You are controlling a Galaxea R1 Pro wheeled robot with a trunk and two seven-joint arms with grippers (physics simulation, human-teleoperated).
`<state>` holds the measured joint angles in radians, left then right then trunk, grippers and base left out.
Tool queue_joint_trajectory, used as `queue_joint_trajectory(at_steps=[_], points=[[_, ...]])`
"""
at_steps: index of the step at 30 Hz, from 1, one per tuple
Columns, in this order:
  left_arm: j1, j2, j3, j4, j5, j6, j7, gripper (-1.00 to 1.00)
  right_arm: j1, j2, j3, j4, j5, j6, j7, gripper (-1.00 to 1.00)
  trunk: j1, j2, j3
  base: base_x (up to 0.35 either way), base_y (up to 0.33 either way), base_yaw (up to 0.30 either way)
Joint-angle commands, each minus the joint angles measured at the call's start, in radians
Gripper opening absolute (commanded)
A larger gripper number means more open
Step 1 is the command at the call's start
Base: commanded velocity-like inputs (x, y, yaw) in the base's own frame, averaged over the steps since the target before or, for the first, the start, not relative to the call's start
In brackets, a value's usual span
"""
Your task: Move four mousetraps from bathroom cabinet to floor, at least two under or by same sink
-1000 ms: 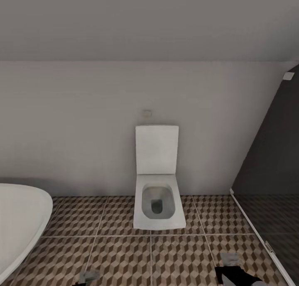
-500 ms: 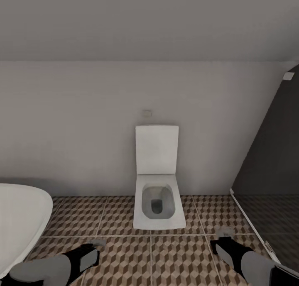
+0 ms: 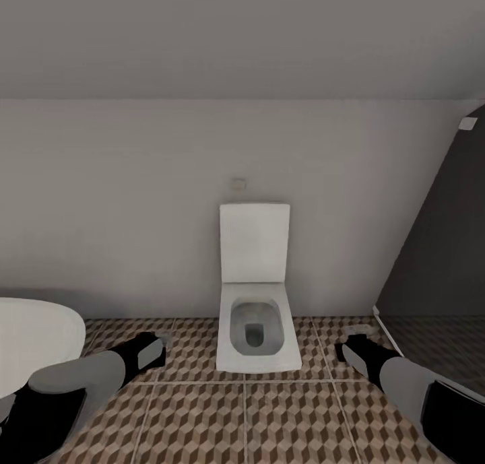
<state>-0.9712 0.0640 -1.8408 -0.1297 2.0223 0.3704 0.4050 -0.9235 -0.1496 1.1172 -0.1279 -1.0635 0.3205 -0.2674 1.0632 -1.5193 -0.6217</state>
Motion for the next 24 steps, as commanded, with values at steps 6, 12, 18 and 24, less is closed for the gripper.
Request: queue_joint_trajectory(at_steps=[6,12,18,24], points=[[-0.011,0.0,-0.003,-0.01,0.004,0.0,-0.007,-1.0,-0.019,0.0,0.008,-0.006,-0.007,0.011,-0.015,-1.0,0.0,-0.001,-0.001,0.0,0.0,0.0],[-0.012,0.003,-0.003,-0.006,0.005,-0.001,-0.009,-1.0,-0.035,0.001,0.008,-0.014,-0.005,0.011,-0.015,-1.0,0.0,-0.001,-0.001,0.0,0.0,0.0],[-0.012,0.006,-0.002,-0.004,0.006,-0.001,-0.009,-1.0,-0.06,0.002,0.01,-0.019,-0.004,0.011,-0.013,-1.0,0.023,-0.043,-0.02,0.0,0.0,0.0],[-0.012,0.006,-0.002,-0.004,0.006,-0.001,-0.01,-1.0,-0.061,0.001,0.01,-0.019,-0.004,0.011,-0.013,-1.0,0.046,-0.085,-0.039,0.0,0.0,0.0]])
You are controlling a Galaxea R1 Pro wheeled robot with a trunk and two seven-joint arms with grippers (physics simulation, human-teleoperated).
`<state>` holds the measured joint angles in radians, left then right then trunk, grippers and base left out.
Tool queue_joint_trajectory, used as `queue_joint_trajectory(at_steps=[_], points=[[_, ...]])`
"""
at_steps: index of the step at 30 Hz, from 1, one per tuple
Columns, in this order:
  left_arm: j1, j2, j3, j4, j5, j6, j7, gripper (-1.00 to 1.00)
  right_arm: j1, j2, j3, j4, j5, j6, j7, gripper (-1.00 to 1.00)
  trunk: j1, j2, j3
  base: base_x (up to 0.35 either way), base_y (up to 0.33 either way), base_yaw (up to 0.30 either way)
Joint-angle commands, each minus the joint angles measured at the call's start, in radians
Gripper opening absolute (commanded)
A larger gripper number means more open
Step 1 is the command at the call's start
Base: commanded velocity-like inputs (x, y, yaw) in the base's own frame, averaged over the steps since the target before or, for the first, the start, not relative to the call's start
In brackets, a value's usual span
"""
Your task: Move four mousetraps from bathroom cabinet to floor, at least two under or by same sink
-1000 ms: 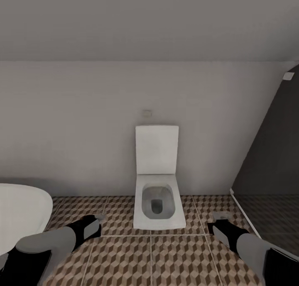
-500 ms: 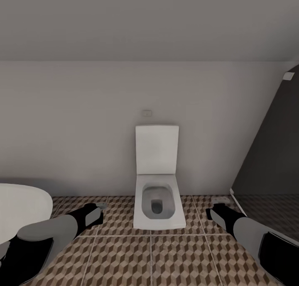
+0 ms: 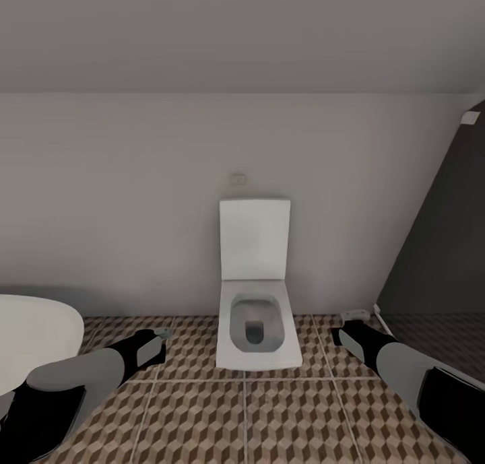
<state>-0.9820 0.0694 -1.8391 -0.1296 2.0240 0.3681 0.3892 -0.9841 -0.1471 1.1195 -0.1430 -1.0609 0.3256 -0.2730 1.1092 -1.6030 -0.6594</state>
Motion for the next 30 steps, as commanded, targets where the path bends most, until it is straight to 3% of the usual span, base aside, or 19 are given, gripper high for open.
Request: queue_joint_trajectory(at_steps=[1,30], points=[[-0.001,0.002,-0.005,-0.004,0.004,0.001,0.006,-1.0,-0.001,-0.001,0.008,-0.004,-0.007,0.006,-0.007,-1.0,0.004,-0.008,-0.004,0.0,0.0,0.0],[-0.001,-0.004,-0.003,-0.009,0.004,0.005,0.007,-1.0,-0.001,-0.002,0.01,-0.003,-0.003,-0.002,-0.004,-1.0,0.115,-0.211,-0.095,0.0,0.0,0.0]])
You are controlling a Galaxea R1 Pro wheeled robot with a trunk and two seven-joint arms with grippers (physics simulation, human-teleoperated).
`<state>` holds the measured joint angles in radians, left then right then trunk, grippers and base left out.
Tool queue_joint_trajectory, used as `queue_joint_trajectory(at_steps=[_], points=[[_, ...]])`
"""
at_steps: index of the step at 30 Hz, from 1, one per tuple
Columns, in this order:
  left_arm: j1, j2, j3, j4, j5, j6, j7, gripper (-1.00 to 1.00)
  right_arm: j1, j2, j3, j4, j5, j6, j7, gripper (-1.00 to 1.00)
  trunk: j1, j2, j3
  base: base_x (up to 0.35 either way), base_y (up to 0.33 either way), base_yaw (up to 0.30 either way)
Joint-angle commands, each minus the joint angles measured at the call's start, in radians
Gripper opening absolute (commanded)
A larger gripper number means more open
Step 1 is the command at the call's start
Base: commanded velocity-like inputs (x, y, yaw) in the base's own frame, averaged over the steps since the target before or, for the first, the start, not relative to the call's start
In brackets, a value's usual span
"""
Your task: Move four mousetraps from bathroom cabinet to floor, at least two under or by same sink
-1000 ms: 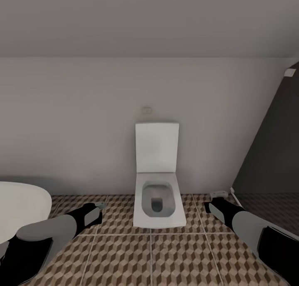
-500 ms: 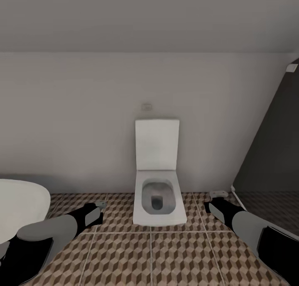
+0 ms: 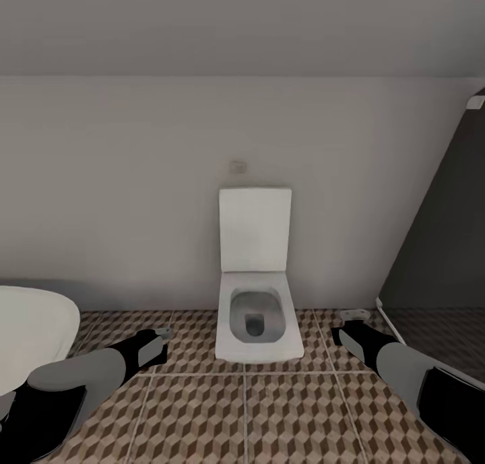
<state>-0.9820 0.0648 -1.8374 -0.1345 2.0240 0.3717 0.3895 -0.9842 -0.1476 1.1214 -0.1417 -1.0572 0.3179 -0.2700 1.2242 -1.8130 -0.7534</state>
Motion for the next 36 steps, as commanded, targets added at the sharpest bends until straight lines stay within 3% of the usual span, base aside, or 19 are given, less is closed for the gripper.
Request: queue_joint_trajectory(at_steps=[1,36], points=[[-0.001,0.0,-0.004,-0.004,0.004,0.001,0.006,-1.0,-0.001,-0.001,0.01,-0.004,-0.006,0.005,-0.007,-1.0,0.004,-0.008,-0.004,0.0,0.0,0.0],[-0.001,-0.002,-0.002,-0.01,0.004,0.001,0.005,-1.0,-0.001,-0.001,0.015,-0.007,-0.004,0.006,-0.005,-1.0,0.138,-0.253,-0.114,0.0,0.0,0.0]])
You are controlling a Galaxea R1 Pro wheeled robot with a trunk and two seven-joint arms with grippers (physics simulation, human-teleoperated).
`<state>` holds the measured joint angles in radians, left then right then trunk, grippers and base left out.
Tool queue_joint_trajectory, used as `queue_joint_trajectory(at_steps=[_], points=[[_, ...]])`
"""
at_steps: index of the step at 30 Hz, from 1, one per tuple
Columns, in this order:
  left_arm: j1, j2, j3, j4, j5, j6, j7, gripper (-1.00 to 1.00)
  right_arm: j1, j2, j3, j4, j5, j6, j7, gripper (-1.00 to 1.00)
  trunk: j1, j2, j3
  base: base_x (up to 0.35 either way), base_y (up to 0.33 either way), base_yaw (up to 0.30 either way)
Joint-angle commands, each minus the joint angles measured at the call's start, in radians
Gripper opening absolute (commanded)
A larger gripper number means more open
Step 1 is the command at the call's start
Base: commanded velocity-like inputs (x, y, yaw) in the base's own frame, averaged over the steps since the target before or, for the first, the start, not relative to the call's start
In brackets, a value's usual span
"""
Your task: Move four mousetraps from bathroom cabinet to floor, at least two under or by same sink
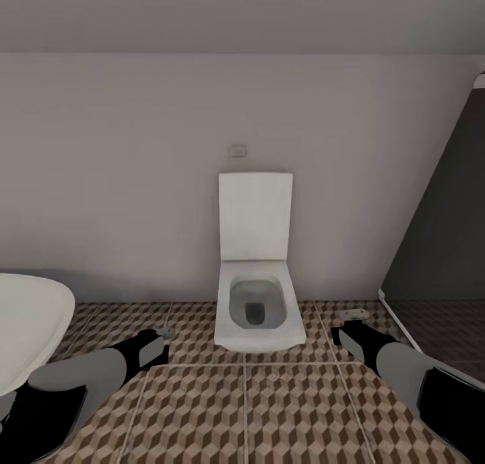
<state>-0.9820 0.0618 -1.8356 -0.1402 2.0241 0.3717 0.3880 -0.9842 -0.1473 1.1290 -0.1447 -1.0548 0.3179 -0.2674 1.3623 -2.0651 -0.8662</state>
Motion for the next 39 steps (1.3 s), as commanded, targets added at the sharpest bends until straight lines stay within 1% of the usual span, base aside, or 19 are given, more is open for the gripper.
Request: queue_joint_trajectory(at_steps=[1,39], points=[[-0.001,0.001,-0.004,-0.004,0.004,0.001,0.006,-1.0,-0.001,-0.001,0.008,-0.004,-0.007,0.006,-0.007,-1.0,0.004,-0.008,-0.004,0.0,0.0,0.0],[-0.001,0.003,-0.005,-0.004,0.004,0.001,0.006,-1.0,0.0,-0.001,0.009,-0.004,-0.007,0.004,-0.003,-1.0,0.149,-0.274,-0.123,0.0,0.0,0.0]])
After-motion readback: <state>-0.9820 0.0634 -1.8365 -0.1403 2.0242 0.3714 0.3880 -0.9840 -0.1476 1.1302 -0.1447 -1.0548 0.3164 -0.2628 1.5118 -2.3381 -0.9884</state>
